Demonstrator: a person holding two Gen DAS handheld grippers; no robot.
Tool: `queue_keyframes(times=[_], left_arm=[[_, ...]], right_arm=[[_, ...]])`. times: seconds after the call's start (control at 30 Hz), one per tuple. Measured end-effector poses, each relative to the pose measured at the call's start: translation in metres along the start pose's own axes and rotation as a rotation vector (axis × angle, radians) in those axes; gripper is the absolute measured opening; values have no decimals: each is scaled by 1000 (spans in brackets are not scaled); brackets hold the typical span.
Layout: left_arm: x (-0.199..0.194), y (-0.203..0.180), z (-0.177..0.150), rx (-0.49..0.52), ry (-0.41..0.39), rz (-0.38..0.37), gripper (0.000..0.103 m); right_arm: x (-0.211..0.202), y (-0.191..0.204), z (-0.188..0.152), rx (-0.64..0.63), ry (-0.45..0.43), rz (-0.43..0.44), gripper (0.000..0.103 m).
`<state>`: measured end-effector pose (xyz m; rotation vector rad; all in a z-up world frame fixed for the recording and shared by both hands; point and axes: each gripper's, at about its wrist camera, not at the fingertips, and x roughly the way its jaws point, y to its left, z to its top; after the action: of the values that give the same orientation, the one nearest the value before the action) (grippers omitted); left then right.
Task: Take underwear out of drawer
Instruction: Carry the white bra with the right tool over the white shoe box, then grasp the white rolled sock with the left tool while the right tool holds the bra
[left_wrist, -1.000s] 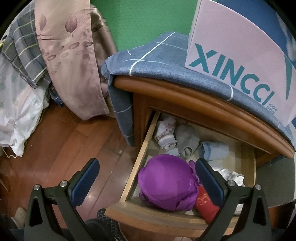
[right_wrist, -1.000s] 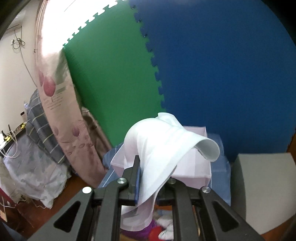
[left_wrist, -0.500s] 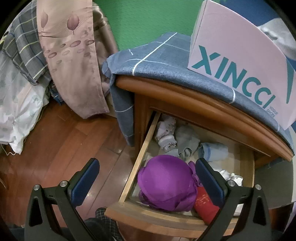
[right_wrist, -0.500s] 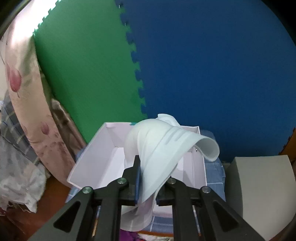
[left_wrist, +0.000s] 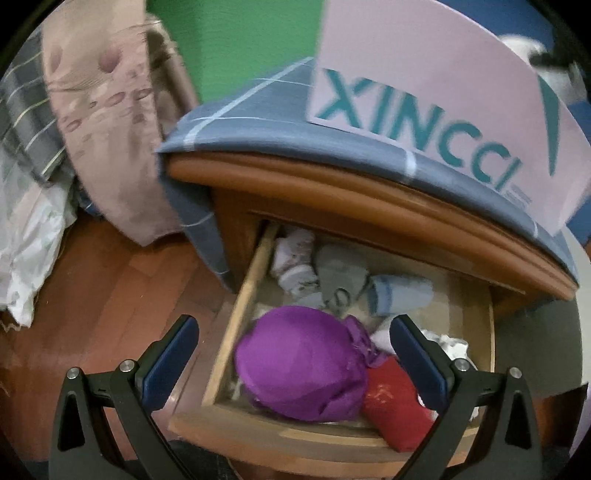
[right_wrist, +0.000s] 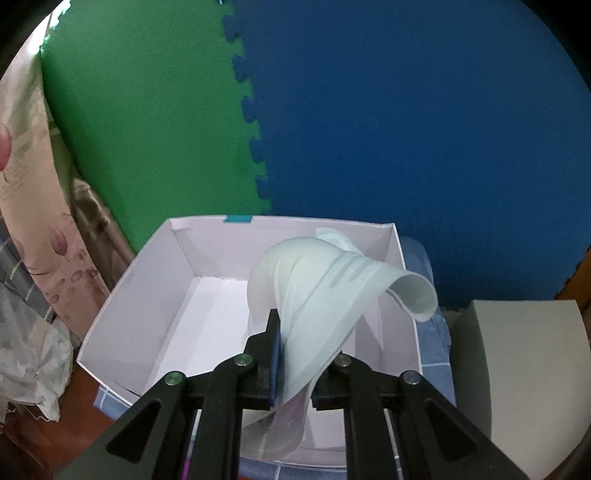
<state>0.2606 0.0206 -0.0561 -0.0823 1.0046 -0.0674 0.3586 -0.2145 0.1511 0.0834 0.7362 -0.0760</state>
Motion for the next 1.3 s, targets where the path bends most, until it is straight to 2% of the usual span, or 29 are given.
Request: queue_keyframes(times=[0.1, 0.13, 0.23, 0.33, 0.4, 0.53, 0.57, 0.6, 0.63, 0.7, 0.73, 0.83, 1.0, 1.13, 1.3], left_arm=[[4, -23, -3, 48, 24, -53, 103], [6, -37, -5, 83, 33, -82, 103], [15, -73, -14, 189, 42, -107, 103], [33, -112, -26, 301, 88, -140, 103], [49, -132, -34, 336, 138, -116, 103], [84, -151, -42, 324, 206, -32, 102], [91, -152, -43, 311, 231, -23, 93], [98, -153, -44, 290, 261, -35, 71], [102, -152, -45, 273, 281, -54, 61], [107, -156, -45, 250, 321, -136, 19], [105, -158, -45, 251, 328, -168, 18], [99, -156, -45, 273, 310, -198, 12], [92, -132, -36, 171, 336, -310, 9], [58, -132, -31, 215, 256, -363, 9], [12, -123, -29, 279, 180, -366, 9]], right_arm=[[-23, -2, 4, -5, -43, 30, 11], [-31, -3, 6, -4, -56, 40, 11], [-65, -7, 7, -11, -109, 86, 11], [-103, -12, 1, -41, -151, 121, 11], [-121, -16, -6, -52, -160, 142, 11], [-138, -24, -17, -67, -150, 165, 11], [-139, -26, -18, -71, -140, 170, 11], [-139, -29, -19, -71, -137, 173, 11], [-138, -31, -19, -72, -134, 175, 11], [-133, -35, -17, -82, -125, 174, 11], [-131, -36, -17, -81, -124, 174, 11], [-118, -42, -14, -65, -117, 178, 11], [-98, -52, -16, -21, -107, 196, 11], [-87, -56, -18, -8, -102, 193, 11], [-73, -62, -15, 11, -93, 187, 11]])
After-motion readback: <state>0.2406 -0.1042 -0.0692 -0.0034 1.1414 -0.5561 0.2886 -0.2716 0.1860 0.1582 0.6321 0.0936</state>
